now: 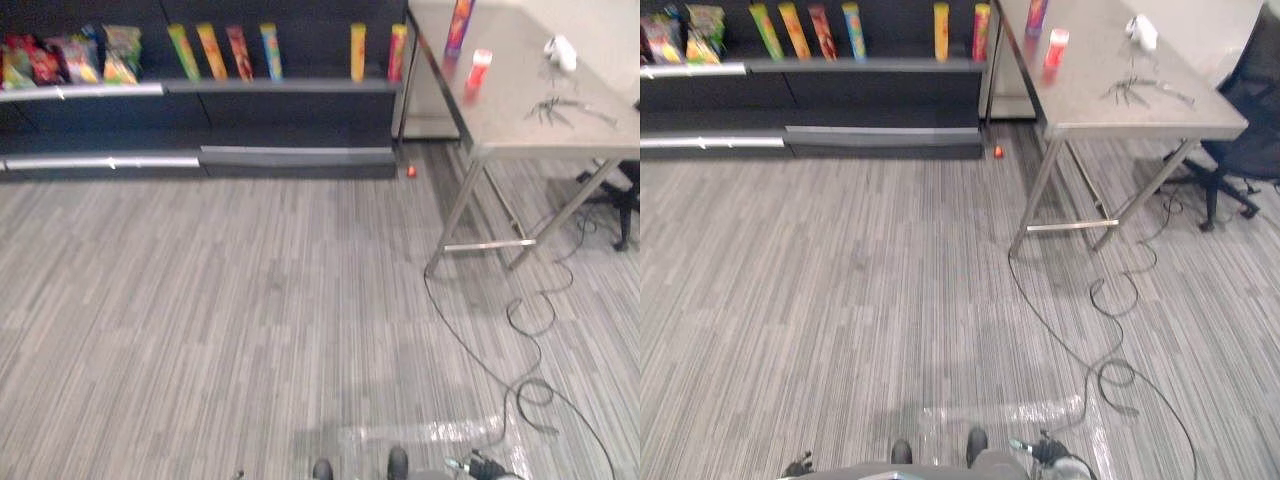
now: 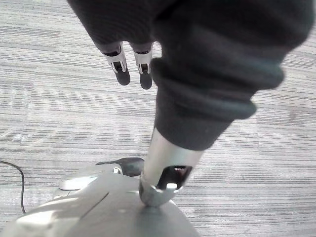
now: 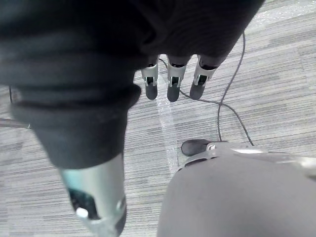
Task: Put the gum and the chips on the shelf.
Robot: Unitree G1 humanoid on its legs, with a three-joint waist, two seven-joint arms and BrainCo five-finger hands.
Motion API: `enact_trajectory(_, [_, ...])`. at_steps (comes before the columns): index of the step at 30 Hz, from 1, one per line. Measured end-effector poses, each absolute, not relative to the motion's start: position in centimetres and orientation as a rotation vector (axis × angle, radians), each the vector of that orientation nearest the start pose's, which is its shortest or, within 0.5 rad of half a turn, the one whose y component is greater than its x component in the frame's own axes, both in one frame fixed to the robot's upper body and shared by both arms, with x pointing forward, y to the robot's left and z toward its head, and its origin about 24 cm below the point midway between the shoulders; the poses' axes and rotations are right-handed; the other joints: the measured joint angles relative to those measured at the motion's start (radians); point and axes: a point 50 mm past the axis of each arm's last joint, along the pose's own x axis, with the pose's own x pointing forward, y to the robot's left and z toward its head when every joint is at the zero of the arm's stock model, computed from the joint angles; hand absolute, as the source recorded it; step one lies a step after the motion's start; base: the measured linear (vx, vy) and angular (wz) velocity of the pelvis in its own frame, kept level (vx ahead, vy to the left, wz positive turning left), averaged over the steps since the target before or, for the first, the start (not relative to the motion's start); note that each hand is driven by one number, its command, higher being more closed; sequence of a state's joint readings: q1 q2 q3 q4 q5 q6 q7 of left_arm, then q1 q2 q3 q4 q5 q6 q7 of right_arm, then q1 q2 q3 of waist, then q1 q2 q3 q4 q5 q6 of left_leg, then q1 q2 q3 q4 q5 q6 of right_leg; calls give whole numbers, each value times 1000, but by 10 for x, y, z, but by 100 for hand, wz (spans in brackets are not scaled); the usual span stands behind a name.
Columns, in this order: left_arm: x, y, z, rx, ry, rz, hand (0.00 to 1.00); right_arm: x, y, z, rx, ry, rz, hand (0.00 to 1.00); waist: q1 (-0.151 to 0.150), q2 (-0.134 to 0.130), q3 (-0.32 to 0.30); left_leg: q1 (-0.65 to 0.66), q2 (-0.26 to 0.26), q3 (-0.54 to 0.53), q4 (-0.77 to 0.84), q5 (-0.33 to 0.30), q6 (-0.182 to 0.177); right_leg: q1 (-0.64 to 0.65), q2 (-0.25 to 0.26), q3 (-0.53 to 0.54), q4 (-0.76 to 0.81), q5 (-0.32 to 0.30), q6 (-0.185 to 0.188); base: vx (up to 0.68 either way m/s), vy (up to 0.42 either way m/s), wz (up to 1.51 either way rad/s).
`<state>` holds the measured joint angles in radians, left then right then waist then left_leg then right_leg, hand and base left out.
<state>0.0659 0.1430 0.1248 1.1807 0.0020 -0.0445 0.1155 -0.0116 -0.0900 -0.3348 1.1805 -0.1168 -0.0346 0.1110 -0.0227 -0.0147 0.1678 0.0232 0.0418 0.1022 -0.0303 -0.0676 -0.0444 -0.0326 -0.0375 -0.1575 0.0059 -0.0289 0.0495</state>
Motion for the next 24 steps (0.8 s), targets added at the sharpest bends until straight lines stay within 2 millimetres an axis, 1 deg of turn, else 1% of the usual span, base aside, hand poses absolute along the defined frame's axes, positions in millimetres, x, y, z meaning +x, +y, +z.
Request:
enact_trajectory(1, [75, 225, -164, 124, 1184, 308, 0, 103, -211, -162, 73, 1119, -176, 0, 0, 1, 4, -1, 1, 0, 1, 0, 0, 0, 1, -2, -1, 0, -1, -8, -43, 5])
enact_trajectory(2, [75, 225, -164, 122, 1181, 316, 0, 105, -211, -161, 58, 1114, -172, 0, 0, 2, 7, -2, 10, 0, 9, -8, -10, 1, 9, -3, 3, -13, -13, 19, -60, 3])
enact_trajectory(4, [77, 226, -163, 104, 1168, 343, 0, 109, -210, -160, 36, 1103, -161, 0, 1, 1, 22, -51, 26, -4, 135, -72, -17, 0, 15, -4, 28, -47, -29, 10, -54, 4])
enact_trajectory(5, [80, 226, -162, 77, 1148, 367, 0, 112, -211, -158, 24, 1086, -159, 0, 4, 9, 35, -101, 47, -1, 263, -124, -19, 2, 25, -8, 38, -65, -35, -39, -53, 8])
enact_trajectory(6, [84, 227, -161, 54, 1121, 391, 0, 114, -212, -158, 0, 1078, -150, 0, 6, 9, 43, -187, 67, 1, 445, -145, -16, 5, 34, -9, 47, -75, -42, -34, -71, 7])
enact_trajectory(7, [88, 227, -159, 31, 1102, 410, 0, 114, -212, -157, -13, 1075, -145, 0, 10, 9, 48, -256, 77, -5, 584, -131, -24, 17, 34, -10, 46, -78, -46, 56, -65, 5])
enact_trajectory(8, [91, 226, -159, 4, 1087, 431, 0, 118, -213, -156, -28, 1065, -141, 0, 21, 5, 69, -320, 83, -13, 689, -145, -32, 39, 31, -9, 45, -86, -48, 133, -19, 3])
enact_trajectory(9, [93, 224, -159, -19, 1080, 448, 0, 118, -216, -156, -35, 1066, -145, 0, 27, 15, 74, -357, 79, -23, 691, -158, -35, 54, 25, -7, 39, -93, -42, 189, 45, 2])
enact_trajectory(10, [95, 222, -159, -25, 1077, 448, 0, 118, -216, -155, -36, 1065, -147, 0, 29, 18, 75, -374, 72, -29, 663, -156, -34, 59, 19, -8, 33, -95, -38, 186, 130, -1])
enact_trajectory(11, [95, 219, -159, -35, 1076, 441, 0, 122, -216, -154, -36, 1056, -146, 0, 33, 18, 75, -399, 60, -33, 568, -146, -26, 58, 1, -5, 27, -102, -28, 173, 143, -4])
enact_trajectory(12, [96, 219, -159, -38, 1071, 438, 0, 124, -215, -154, -35, 1052, -144, 0, 33, 18, 75, -412, 55, -34, 510, -128, -21, 57, -10, -2, 24, -106, -22, 225, 184, -8])
enact_trajectory(13, [97, 218, -159, -59, 1065, 447, 0, 129, -213, -153, -35, 1037, -140, 0, 35, 21, 76, -436, 53, -32, 394, -78, -15, 58, -27, 3, 14, -114, -9, 288, 230, -13])
enact_trajectory(14, [96, 216, -160, -104, 1061, 477, 0, 132, -210, -151, -43, 1022, -129, 0, 47, 26, 74, -451, 61, -34, 274, -17, -20, 58, -40, 14, 12, -127, 10, 320, 247, -18])
enact_trajectory(15, [96, 215, -160, -117, 1059, 487, 0, 133, -208, -151, -46, 1014, -126, 0, 56, 29, 72, -456, 69, -34, 221, 11, -28, 58, -43, 21, 13, -137, 19, 393, 277, -31])
enact_trajectory(16, [97, 213, -159, -126, 1053, 494, 0, 137, -200, -151, -40, 1001, -115, 0, 71, 34, 74, -462, 90, -29, 161, 69, -33, 74, -49, 35, 15, -158, 38, 375, 239, -28])
enact_trajectory(17, [95, 216, -160, -127, 1057, 507, 0, 139, -193, -151, -25, 997, -110, 0, 80, 29, 70, -454, 79, -7, 174, 149, -21, 90, -71, 42, 16, -180, 45, 540, 322, -28])
enact_trajectory(18, [96, 221, -158, -124, 1048, 525, 0, 139, -183, -152, 2, 1000, -102, 0, 89, -6, 64, -458, 54, 17, 211, 143, 10, 92, -107, 47, 20, -196, 43, 570, 298, -21])
enact_trajectory(19, [99, 225, -156, -125, 1026, 543, 0, 143, -167, -152, 41, 988, -82, 0, 97, -36, 65, -477, 36, 39, 289, 83, 36, 87, -136, 57, 53, -176, 35, 662, 343, -16])
enact_trajectory(20, [99, 226, -156, -121, 1024, 547, 0, 144, -157, -153, 64, 980, -67, 0, 104, -49, 61, -480, 26, 63, 361, 55, 65, 90, -160, 79, 91, -147, 58, 599, 310, -13])
enact_trajectory(21, [100, 227, -155, -119, 1024, 547, 0, 144, -152, -153, 74, 982, -60, 0, 110, -58, 55, -468, 17, 85, 391, 46, 81, 88, -174, 104, 127, -125, 60, 473, 262, -10])
enact_trajectory(22, [99, 227, -156, -116, 1027, 545, 0, 143, -151, -153, 80, 983, -59, 0, 112, -59, 53, -447, 11, 93, 393, 35, 96, 88, -178, 118, 155, -103, 59, 442, 249, -21])
enact_trajectory(23, [97, 227, -156, -105, 1036, 538, 0, 143, -151, -153, 94, 984, -70, 0, 110, -56, 50, -401, 1, 104, 379, 14, 111, 64, -188, 136, 243, -52, 62, 422, 245, -36])
enact_trajectory(24, [95, 226, -157, -98, 1042, 533, 0, 143, -154, -153, 103, 980, -85, 0, 108, -50, 47, -349, -1, 106, 356, -22, 107, 0, -188, 153, 397, 2, 55, 414, 249, -39])
